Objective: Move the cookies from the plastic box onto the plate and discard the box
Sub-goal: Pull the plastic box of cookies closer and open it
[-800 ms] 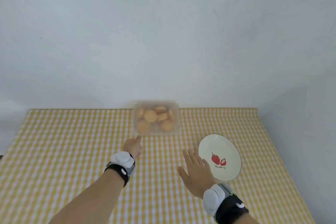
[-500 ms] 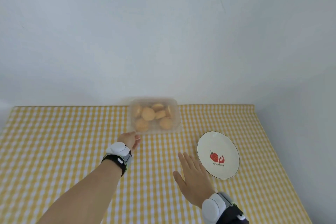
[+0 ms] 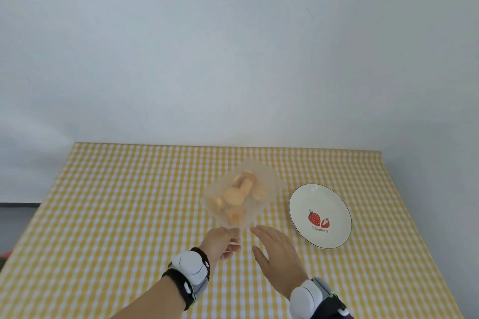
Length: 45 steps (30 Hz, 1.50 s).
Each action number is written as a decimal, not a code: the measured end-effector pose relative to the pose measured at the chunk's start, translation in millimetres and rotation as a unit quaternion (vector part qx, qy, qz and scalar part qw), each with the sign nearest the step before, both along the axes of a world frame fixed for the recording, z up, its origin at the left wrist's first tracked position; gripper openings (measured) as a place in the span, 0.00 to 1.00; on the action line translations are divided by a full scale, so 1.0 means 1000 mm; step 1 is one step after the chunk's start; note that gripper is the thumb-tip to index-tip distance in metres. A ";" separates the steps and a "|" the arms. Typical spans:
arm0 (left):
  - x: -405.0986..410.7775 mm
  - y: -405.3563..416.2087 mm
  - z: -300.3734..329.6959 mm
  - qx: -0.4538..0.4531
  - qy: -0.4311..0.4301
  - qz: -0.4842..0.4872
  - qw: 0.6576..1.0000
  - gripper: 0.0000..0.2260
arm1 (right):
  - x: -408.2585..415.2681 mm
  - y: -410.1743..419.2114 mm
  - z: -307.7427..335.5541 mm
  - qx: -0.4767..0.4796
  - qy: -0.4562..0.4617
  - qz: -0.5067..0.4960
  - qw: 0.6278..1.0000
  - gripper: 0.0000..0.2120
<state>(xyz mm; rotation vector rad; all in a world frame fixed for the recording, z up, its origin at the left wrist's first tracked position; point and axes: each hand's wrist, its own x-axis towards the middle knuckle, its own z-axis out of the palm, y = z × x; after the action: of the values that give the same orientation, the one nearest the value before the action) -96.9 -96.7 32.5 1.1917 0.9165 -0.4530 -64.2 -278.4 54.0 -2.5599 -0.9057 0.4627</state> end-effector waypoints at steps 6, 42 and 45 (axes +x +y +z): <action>-0.049 -0.038 0.033 0.019 -0.031 0.007 0.999 0.11 | -0.021 -0.019 0.002 0.069 -0.096 0.065 0.991 0.14; -0.108 -0.035 0.018 0.207 -0.113 -0.031 0.971 0.10 | -0.024 0.022 0.043 0.077 -0.113 0.002 0.991 0.11; -0.125 -0.030 -0.006 0.192 -0.054 -0.041 0.979 0.10 | 0.004 0.026 0.062 0.115 -0.119 -0.001 0.986 0.11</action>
<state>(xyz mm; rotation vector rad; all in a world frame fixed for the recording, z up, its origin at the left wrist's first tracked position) -221.7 -127.0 26.8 1.5947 0.8853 -0.2795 -60.3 -252.9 115.8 -2.4343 -0.9743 0.0460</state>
